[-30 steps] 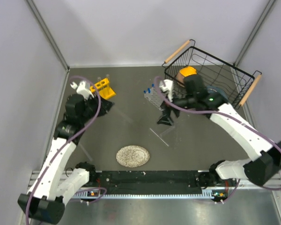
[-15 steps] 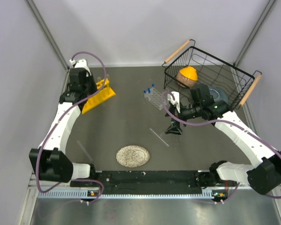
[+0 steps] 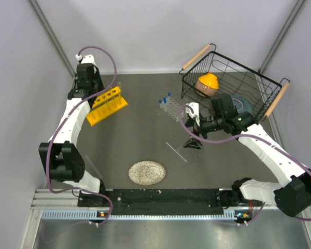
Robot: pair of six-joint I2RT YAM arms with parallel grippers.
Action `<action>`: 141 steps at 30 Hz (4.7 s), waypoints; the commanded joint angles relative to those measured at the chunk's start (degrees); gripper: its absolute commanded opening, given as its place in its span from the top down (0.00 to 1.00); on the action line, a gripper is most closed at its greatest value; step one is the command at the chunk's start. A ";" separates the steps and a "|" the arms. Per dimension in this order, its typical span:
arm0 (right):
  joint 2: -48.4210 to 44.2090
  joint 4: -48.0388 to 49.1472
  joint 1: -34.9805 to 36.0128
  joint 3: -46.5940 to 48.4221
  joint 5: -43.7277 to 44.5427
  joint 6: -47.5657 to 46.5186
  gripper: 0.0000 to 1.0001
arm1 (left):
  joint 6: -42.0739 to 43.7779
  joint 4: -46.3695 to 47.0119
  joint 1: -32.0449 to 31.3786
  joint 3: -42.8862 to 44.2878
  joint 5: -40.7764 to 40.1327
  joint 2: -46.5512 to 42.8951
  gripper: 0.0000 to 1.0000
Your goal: Organize the chemistry lab equipment
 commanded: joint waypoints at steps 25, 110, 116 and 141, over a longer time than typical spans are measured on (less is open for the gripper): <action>0.46 1.08 2.05 -0.63 2.00 -2.83 0.01 | 2.95 2.92 0.75 7.64 -1.29 7.68 0.98; 20.40 5.65 14.88 -4.77 28.36 23.97 0.23 | -5.40 -2.79 0.66 -40.00 20.24 -52.35 0.01; 25.15 6.18 16.81 -2.74 33.89 24.50 0.44 | -5.31 -2.97 0.66 -39.91 19.37 -52.79 0.01; 32.80 5.65 19.89 -0.19 37.07 27.75 0.82 | -5.75 -2.36 0.66 -39.82 20.41 -55.07 0.01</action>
